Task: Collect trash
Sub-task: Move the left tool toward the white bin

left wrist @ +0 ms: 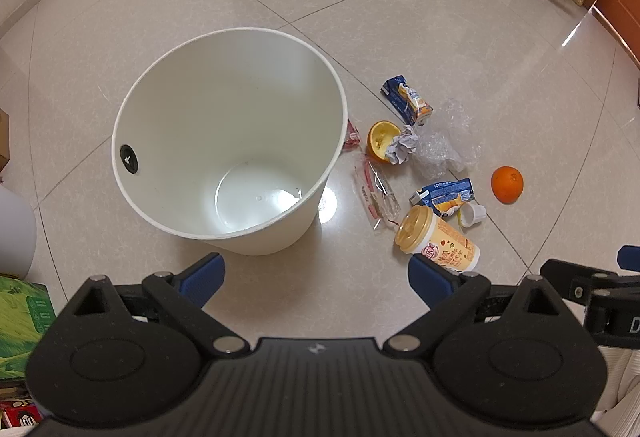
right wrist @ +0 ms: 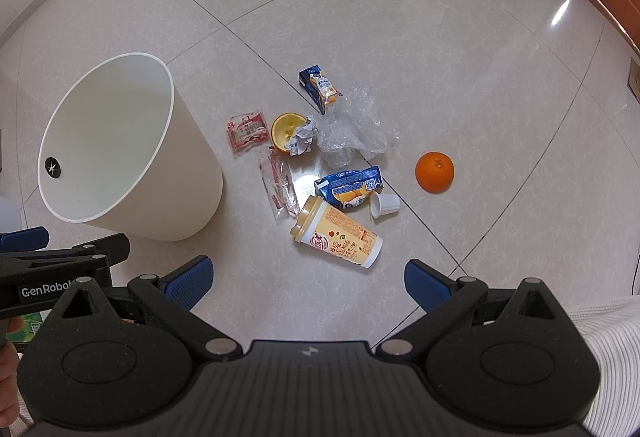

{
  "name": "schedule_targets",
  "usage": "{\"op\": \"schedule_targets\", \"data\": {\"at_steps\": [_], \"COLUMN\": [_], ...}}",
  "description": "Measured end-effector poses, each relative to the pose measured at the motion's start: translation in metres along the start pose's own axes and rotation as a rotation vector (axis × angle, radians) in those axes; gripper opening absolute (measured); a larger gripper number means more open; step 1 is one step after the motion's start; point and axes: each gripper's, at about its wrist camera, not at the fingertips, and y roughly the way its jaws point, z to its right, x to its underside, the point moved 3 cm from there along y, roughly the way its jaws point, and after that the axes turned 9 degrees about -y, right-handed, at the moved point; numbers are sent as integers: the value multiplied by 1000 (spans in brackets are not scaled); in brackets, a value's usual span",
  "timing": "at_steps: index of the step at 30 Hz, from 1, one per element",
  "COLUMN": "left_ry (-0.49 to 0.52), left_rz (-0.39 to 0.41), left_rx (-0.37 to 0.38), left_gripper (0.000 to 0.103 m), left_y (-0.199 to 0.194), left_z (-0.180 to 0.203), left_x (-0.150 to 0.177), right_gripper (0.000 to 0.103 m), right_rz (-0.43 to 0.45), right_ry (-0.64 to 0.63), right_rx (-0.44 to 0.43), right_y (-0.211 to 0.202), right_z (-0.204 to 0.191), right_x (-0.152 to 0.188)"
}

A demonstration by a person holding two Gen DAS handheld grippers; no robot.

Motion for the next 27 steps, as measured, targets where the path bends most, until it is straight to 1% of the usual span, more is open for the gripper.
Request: {"op": "schedule_targets", "data": {"at_steps": [16, 20, 27], "left_ry": [-6, 3, 4], "left_rz": [0, 12, 28], "left_rx": [-5, -13, -2], "left_gripper": [98, 98, 98], "left_y": [2, 2, -1], "left_z": [-1, 0, -2], "left_x": [0, -1, -1], "right_gripper": [103, 103, 103], "right_rz": [6, 10, 23], "right_ry": [1, -3, -8], "right_rx": [-11, -14, -29], "right_y": [-2, 0, 0], "right_z": [-1, 2, 2], "right_x": [0, 2, 0]}}
